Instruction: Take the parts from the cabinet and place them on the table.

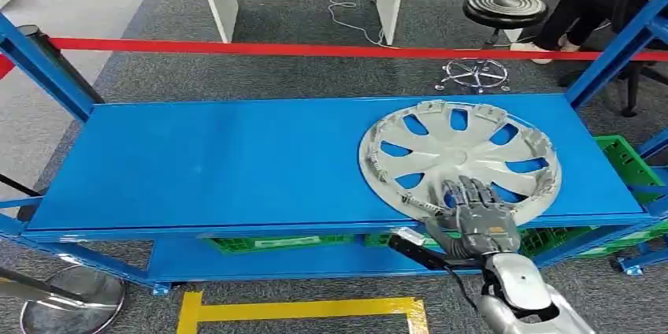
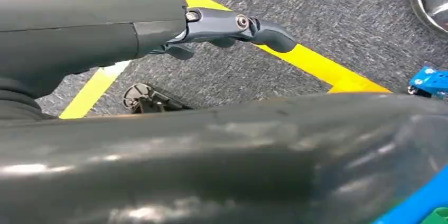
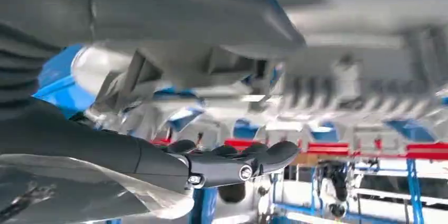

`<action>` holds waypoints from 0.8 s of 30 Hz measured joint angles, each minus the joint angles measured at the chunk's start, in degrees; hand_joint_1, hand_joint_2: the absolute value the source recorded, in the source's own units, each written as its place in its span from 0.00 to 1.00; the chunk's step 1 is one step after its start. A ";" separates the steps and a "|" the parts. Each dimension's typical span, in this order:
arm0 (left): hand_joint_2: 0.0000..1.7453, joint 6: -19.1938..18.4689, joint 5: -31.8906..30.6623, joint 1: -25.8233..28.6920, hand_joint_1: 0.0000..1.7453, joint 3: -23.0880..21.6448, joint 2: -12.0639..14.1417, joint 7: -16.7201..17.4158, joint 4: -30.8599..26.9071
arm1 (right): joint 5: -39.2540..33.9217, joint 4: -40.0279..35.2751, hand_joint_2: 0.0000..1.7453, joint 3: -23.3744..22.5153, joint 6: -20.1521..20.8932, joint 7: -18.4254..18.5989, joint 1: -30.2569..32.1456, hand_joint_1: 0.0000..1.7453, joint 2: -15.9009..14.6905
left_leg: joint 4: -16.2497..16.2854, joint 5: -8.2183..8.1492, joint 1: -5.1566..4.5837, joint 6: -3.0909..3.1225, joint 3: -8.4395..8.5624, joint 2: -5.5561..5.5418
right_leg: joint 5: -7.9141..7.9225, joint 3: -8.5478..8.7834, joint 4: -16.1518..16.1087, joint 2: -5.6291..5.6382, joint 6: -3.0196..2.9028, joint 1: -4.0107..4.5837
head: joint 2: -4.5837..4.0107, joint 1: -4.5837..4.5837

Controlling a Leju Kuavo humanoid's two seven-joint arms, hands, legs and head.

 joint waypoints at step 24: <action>0.00 -0.39 0.22 0.09 0.00 0.22 0.04 0.46 -0.22 | -10.40 -2.06 1.00 0.04 2.51 0.17 3.02 0.00 -6.34 | 0.00 -0.01 0.00 0.00 0.06 0.01 | 0.01 0.04 -0.01 0.04 0.01 0.01 | 0.00 0.02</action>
